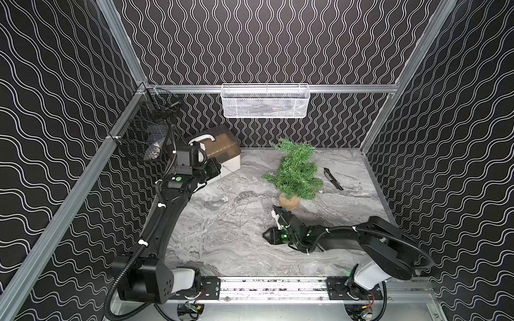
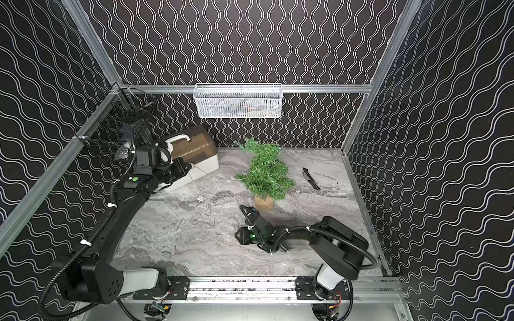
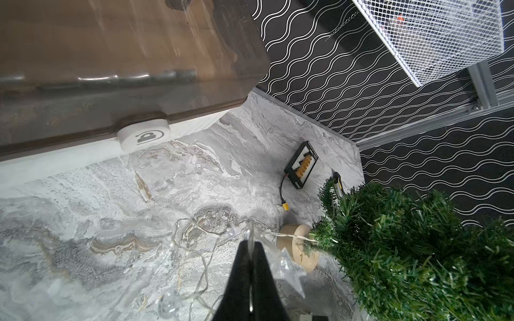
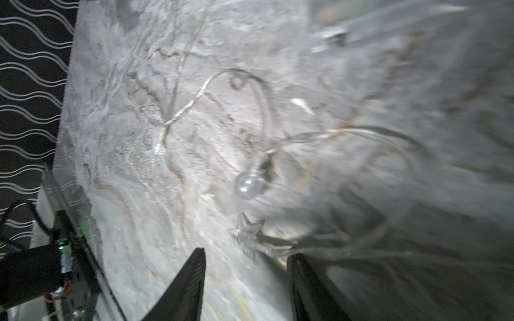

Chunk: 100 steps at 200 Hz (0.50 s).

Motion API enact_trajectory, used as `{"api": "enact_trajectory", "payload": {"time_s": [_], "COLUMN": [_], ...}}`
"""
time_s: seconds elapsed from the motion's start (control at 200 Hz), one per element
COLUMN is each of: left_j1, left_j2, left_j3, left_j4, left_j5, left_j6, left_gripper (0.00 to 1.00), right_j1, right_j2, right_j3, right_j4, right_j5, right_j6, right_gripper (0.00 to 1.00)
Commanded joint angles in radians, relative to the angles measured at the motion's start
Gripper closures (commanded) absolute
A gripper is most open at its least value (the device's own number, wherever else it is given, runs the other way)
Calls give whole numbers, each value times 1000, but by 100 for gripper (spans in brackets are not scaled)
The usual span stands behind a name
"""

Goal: Remove string lights from the small christmas tree
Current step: Remove the light string from the Christmas tree.

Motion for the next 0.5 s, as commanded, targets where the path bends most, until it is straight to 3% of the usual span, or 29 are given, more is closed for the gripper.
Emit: {"api": "enact_trajectory", "payload": {"time_s": [0.0,0.17,0.355,0.495], "left_j1": [3,10,12,12], "left_j2": [-2,10,30,22], "left_j3": [15,30,57,80], "left_j4": [-2,-8,39,39], "left_j5": [-29,-19,47,36], "left_j6": [23,27,-3,-8], "left_gripper": [100,100,100,100], "right_j1": [16,16,6,-28], "right_j2": [74,42,-277,-505], "right_j3": [90,129,-24,-171], "right_j4": [123,101,-80,-187], "right_j5": [-81,-110,44,176], "right_j6": [-5,-39,-84,-68], "right_gripper": [52,52,52,51]}}
